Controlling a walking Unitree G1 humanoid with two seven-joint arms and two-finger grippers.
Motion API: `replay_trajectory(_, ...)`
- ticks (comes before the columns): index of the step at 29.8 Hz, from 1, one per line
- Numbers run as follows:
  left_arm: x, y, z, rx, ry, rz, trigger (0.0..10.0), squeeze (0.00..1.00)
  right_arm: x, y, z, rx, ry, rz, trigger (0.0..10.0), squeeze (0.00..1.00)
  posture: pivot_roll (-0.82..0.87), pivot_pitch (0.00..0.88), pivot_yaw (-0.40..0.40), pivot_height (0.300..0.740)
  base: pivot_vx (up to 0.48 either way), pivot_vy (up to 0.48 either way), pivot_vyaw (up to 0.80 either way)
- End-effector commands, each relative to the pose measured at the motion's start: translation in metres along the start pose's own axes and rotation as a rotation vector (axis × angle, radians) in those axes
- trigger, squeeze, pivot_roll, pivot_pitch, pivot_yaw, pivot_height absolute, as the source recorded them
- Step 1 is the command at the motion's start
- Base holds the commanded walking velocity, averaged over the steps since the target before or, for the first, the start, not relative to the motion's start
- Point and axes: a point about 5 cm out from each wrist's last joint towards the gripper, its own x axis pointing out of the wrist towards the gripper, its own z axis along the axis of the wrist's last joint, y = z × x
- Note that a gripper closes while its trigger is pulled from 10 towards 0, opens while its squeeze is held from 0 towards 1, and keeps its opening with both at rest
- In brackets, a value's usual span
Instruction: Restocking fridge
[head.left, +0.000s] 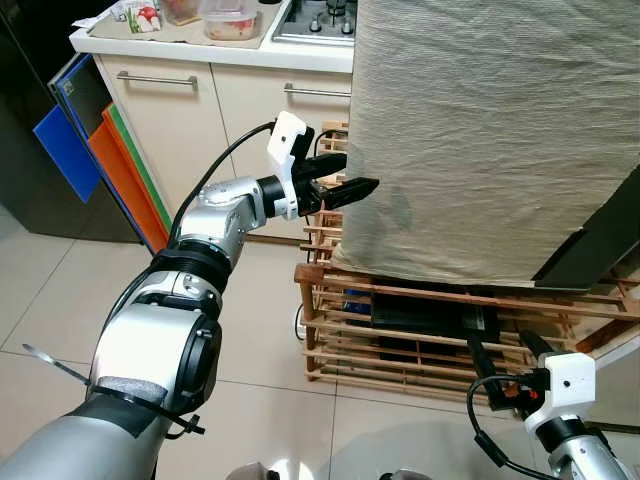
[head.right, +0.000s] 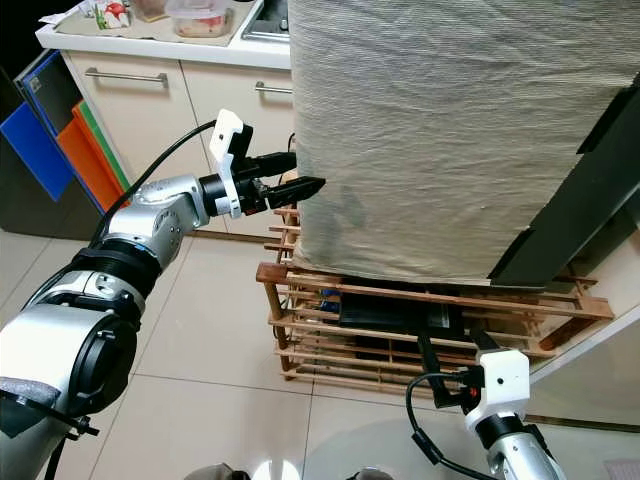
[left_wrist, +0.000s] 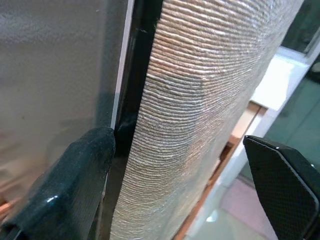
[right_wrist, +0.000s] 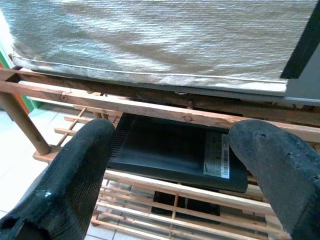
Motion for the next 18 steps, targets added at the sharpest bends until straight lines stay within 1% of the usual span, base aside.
replay_trajectory(1,0.0185,-0.0179,0.0124,0.037,-0.019,-0.168,10.0,0.0,-0.002,-0.0013,0.002,-0.005,-0.001,0.0,10.0,0.0,-0.15,0.056,0.04,0.74,0.0,0.0,0.0)
replay_trajectory(3,0.0194,-0.0207,0.0116,0.034,-0.019,-0.197,10.0,0.0,-0.0023,-0.0012,0.002,-0.004,-0.001,0.0,10.0,0.0,-0.15,0.058,0.04,0.74,0.0,0.0,0.0)
replay_trajectory(12,0.0191,-0.0263,0.0116,0.028,-0.035,-0.249,10.0,0.0,-0.003,-0.0006,0.0018,-0.004,0.004,0.0,10.0,0.0,-0.15,0.06,0.039,0.74,0.0,0.0,0.0)
replay_trajectory(18,0.017,-0.0275,0.0118,0.026,-0.05,-0.243,10.0,0.0,-0.0036,-0.0005,0.0013,-0.001,0.011,-0.001,10.0,0.0,-0.15,0.062,0.037,0.74,0.0,0.0,0.0)
